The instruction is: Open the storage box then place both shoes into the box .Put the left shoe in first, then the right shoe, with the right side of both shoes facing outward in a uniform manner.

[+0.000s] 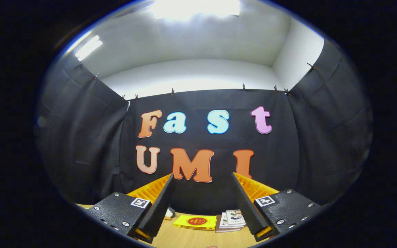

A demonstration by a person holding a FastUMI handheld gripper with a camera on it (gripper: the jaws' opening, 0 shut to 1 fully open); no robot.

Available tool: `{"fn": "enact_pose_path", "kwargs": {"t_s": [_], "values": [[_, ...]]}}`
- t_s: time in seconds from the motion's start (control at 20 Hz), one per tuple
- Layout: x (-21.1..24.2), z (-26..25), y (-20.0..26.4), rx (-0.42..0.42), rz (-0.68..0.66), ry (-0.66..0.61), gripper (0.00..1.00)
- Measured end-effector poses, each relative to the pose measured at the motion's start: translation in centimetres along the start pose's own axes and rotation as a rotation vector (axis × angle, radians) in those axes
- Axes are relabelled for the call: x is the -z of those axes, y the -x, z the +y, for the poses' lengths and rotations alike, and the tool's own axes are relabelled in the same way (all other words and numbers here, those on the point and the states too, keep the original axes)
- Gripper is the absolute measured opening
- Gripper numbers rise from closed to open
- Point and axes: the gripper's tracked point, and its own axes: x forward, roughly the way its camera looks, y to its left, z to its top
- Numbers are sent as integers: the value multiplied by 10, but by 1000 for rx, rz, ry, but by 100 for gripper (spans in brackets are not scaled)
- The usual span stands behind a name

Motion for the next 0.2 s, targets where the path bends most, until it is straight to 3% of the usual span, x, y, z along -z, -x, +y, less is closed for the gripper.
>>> {"fn": "enact_pose_path", "kwargs": {"t_s": [0.2], "values": [[-4,1,0,-6,-20,0,96]]}}
